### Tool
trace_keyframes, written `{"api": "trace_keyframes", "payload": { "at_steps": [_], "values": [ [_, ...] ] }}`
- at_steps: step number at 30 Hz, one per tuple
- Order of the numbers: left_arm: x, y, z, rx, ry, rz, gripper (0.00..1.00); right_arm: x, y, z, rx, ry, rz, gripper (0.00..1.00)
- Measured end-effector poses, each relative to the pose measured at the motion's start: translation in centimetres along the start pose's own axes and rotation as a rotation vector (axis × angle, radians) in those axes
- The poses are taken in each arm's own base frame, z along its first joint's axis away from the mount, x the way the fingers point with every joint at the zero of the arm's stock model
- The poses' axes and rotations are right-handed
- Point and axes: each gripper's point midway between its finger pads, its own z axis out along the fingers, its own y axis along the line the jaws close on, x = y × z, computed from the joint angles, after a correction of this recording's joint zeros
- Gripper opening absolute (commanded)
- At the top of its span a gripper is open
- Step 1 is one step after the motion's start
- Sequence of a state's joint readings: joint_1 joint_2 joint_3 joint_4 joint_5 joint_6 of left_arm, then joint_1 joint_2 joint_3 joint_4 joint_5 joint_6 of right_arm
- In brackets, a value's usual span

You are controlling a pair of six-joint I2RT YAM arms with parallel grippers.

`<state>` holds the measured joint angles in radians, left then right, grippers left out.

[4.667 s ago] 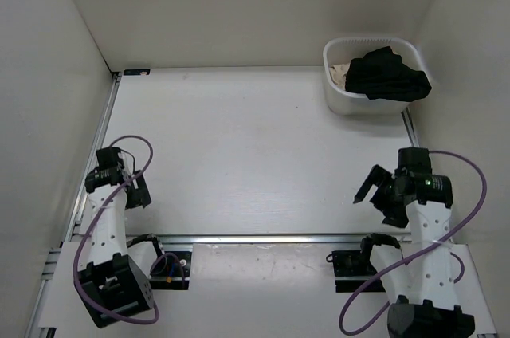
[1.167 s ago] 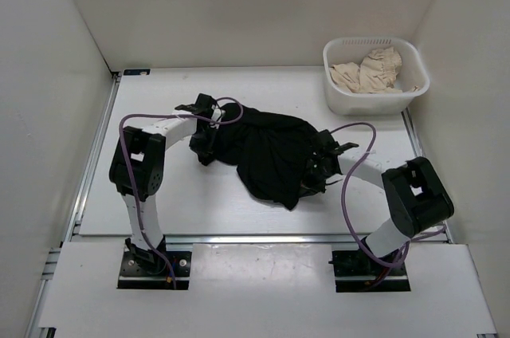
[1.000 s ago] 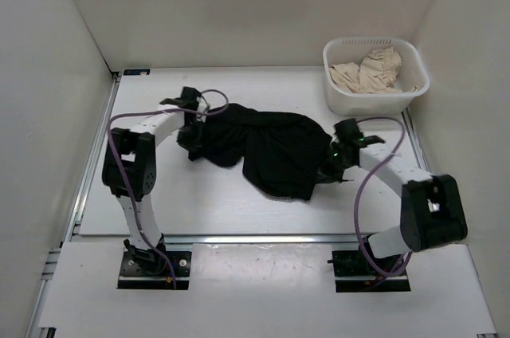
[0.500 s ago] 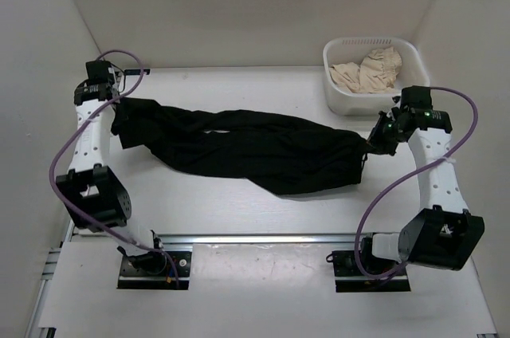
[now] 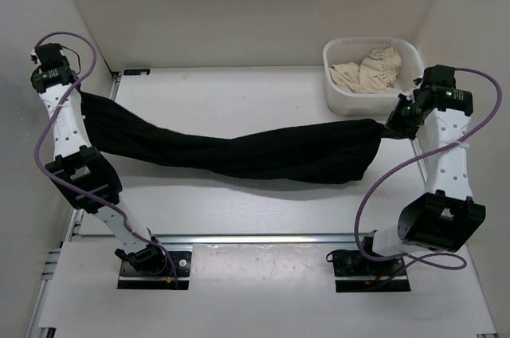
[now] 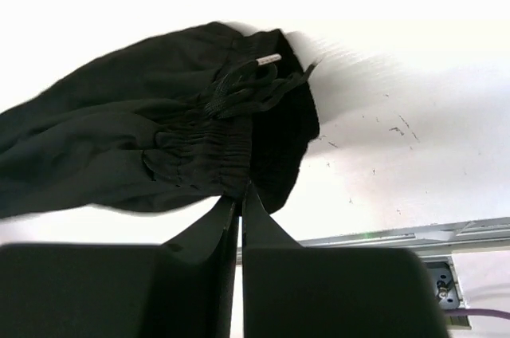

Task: Fold and stack the trousers
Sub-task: Flatten the trousers out

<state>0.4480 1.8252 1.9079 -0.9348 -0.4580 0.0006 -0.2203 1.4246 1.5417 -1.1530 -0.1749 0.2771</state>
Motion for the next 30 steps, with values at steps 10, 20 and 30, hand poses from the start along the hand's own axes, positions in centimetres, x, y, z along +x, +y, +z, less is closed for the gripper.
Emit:
{"api": "trace_keyframes", "payload": {
  "at_steps": [10,20,30],
  "values": [
    [6.1,-0.9,2.6,-0.009,0.161,0.074,0.15,2.1,-1.0,2.0,0.018,0.114,0.021,0.00],
    [9.8,0.5,5.4,-0.038,0.283,0.078,0.16,8.9,-3.7,6.0,0.024,0.349,0.118,0.00],
    [11.8,1.0,6.4,-0.040,0.337,0.083,0.68,20.1,-7.9,8.2,0.089,0.536,0.290,0.88]
  ]
}}
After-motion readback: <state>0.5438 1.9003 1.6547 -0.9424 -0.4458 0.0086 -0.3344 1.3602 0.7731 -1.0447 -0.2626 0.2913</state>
